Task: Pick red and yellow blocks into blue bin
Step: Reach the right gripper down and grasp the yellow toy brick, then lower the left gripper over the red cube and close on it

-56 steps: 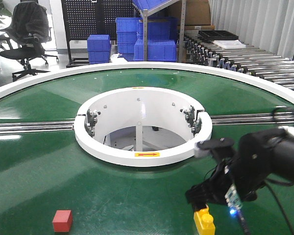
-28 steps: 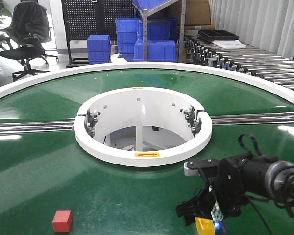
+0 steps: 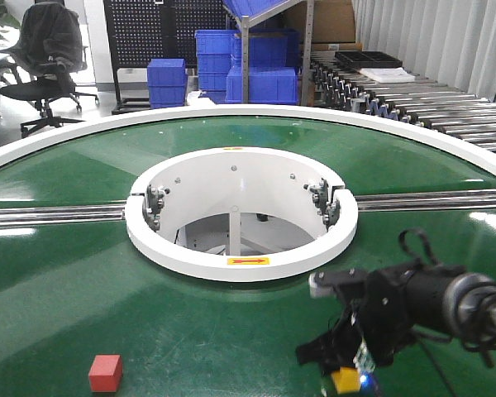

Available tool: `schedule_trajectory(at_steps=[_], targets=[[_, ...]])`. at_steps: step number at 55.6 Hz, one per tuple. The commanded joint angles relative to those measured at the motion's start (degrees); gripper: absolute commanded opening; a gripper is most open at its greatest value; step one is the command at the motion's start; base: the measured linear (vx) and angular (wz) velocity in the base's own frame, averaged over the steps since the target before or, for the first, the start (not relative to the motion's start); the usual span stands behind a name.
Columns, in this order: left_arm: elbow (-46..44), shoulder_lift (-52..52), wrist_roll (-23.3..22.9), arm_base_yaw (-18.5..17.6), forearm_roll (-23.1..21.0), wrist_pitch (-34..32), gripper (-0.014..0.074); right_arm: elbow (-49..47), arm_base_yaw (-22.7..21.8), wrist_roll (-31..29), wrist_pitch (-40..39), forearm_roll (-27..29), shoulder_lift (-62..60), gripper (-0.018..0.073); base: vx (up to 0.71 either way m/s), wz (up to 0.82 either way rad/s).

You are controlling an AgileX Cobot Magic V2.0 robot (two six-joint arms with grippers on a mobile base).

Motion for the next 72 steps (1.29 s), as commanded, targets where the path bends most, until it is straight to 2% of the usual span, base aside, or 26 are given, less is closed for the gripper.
schedule_trajectory(at_steps=[1, 9, 15, 25, 35, 59, 72], targets=[[-1.85, -0.58, -0.07, -0.14, -0.03, -1.14, 0.0544, -1.62, -0.08, -0.43, -1.73, -2.79, -7.41, -0.0013, 0.00, 0.00], [-4.55, 0.09, 0.29, -0.34, -0.03, 9.58, 0.0544, -1.43, -0.16, -0.56, -1.26, -2.87, -13.72, -0.0013, 0.00, 0.00], [-7.08, 2.63, 3.37, -2.41, -0.08, 14.25, 0.0544, -1.43, -0.16, -0.62, -2.10, -2.87, -16.49, -0.0013, 0.00, 0.00], [-9.41, 10.39, 4.40, -6.56, -0.16, 16.03, 0.0544, -1.43, -0.16, -0.57, -1.84, -2.81, -17.78, -0.0011, 0.00, 0.00], [-10.57, 20.54, 4.39, -8.61, -0.11, 16.81, 0.0544, -1.43, -0.16, -0.57, -0.80, -2.81, -17.72, -0.0010, 0.00, 0.00], [-18.32, 41.21, 3.74, -9.86, -0.17, 24.16, 0.0544, -1.43, -0.16, -0.39, -0.47, -2.35, -17.72, -0.0010, 0.00, 0.00], [-19.09, 47.44, 3.74, -10.33, -3.71, 23.63, 0.0544, -1.43, -0.16, -0.39, -0.47, -2.35, -17.72, -0.0010, 0.00, 0.00]])
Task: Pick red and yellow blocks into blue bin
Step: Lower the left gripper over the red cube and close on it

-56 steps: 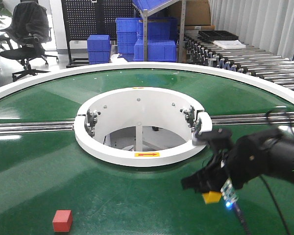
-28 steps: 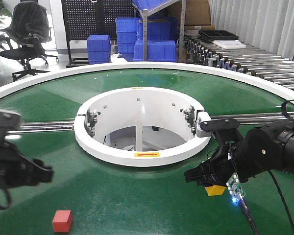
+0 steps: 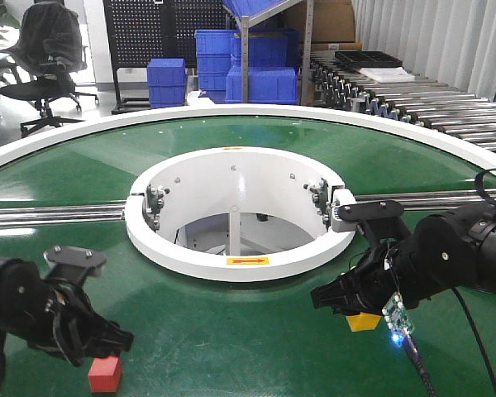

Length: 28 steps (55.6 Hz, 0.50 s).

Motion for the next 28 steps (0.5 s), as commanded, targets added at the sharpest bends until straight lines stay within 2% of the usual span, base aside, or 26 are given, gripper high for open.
schedule_trajectory(at_steps=[1, 9, 17, 28], targets=[[-1.96, -0.77, -0.40, -0.59, -2.00, -2.95, 0.0544, -1.43, -0.16, -0.28, -2.75, -0.41, -2.64, -0.0010, 0.00, 0.00], [-1.96, 1.60, -0.56, -0.59, -2.00, -3.80, 0.0544, -1.43, -0.16, -0.28, -2.75, -0.40, -2.59, -0.0010, 0.00, 0.00], [-1.96, 3.21, -3.01, -0.59, -2.00, -5.89, 0.0544, -1.43, -0.16, -0.28, -2.75, -0.40, -2.59, -0.0010, 0.00, 0.00], [-2.64, 4.94, -3.01, -0.59, -2.00, -7.58, 0.0542, -1.43, -0.16, -0.28, -2.75, -0.40, -2.59, -0.0010, 0.00, 0.00]])
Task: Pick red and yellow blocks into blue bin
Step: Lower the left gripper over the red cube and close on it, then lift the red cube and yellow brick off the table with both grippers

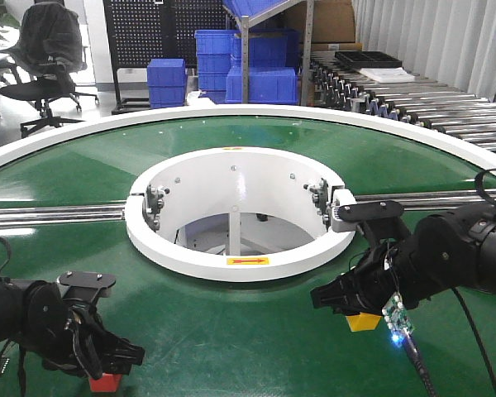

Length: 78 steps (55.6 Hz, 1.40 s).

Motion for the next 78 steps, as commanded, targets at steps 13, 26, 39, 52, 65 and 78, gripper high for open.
schedule_trajectory(at_steps=[13, 26, 39, 52, 65, 78], targets=[[-2.75, -1.12, -0.53, -0.48, -0.71, -1.60, 0.0392, -1.43, -0.16, -0.28, -2.81, -0.52, -2.59, -0.0010, 0.00, 0.00], [-2.75, -1.20, -0.22, -0.48, -0.52, -0.43, -0.0010, -1.43, -0.16, -0.28, -2.68, -0.52, -2.59, -0.0010, 0.00, 0.00], [-4.83, -5.56, 1.16, -0.48, 0.08, 4.74, -0.0008, -1.43, -0.16, -1.19, -1.42, -0.92, -2.98, -0.0010, 0.00, 0.00], [-5.27, -18.29, 2.26, -0.48, -0.12, 3.63, -0.0004, -1.43, -0.16, -3.93, 2.62, -0.92, -7.99, -0.0010, 0.00, 0.00], [-0.75, -33.71, 2.98, -0.48, -0.14, 0.72, -0.0001, -0.62, -0.16, -5.03, 3.84, -0.62, -17.77, -0.0010, 0.00, 0.00], [14.23, -51.18, 2.81, -0.48, -0.23, -5.45, -0.0001, 12.11, -0.16, -5.62, -5.49, 0.16, -32.38, -0.0010, 0.00, 0.00]])
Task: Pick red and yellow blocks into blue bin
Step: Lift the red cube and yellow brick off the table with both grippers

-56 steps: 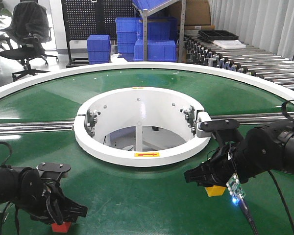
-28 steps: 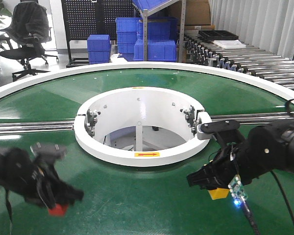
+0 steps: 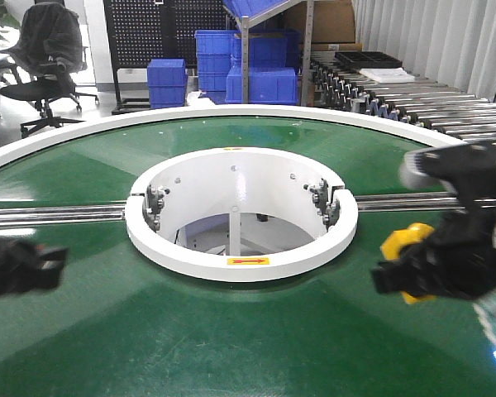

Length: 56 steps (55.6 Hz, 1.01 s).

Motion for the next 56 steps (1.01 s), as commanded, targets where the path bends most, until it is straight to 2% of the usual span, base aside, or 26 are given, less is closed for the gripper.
schedule_trajectory(at_steps=[1, 12, 20, 56], targets=[[3.92, -7.95, -0.23, -0.28, -0.51, -6.13, -0.0001, 4.65, -0.16, -0.84, -8.34, 0.16, -8.11, -0.0010, 0.00, 0.00], [14.36, -21.76, -0.64, -0.28, -3.35, -9.28, -0.0001, 19.05, -0.16, -0.70, -17.95, 0.66, -21.24, -0.0010, 0.00, 0.00], [19.11, -27.97, -0.54, -0.28, -3.30, -10.79, -0.0001, 24.56, -0.16, 0.00, -19.48, 0.66, -25.75, -0.0010, 0.00, 0.00], [20.37, -28.99, -0.59, -0.28, -3.35, -11.44, -0.0001, 26.07, -0.16, 0.00, -18.55, 0.50, -26.43, -0.0010, 0.00, 0.00]])
